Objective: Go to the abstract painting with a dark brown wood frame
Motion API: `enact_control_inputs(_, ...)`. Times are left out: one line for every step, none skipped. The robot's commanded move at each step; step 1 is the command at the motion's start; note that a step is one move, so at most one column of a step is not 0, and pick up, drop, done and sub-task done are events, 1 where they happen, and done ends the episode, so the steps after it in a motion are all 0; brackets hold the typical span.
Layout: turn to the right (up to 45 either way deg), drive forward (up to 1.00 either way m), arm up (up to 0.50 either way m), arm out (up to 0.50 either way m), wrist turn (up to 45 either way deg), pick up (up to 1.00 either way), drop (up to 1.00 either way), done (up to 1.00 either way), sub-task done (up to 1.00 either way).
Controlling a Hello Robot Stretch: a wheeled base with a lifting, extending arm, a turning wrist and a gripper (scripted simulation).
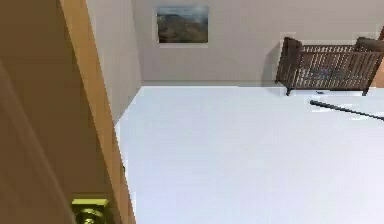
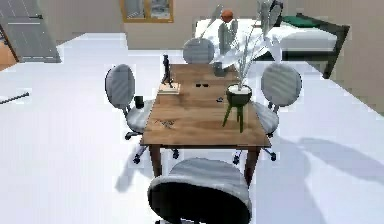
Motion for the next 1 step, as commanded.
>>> enact_control_inputs(-45.0, 0.0, 0.0, 0.0, 0.0, 0.0, 0.0, 0.0, 0.0)
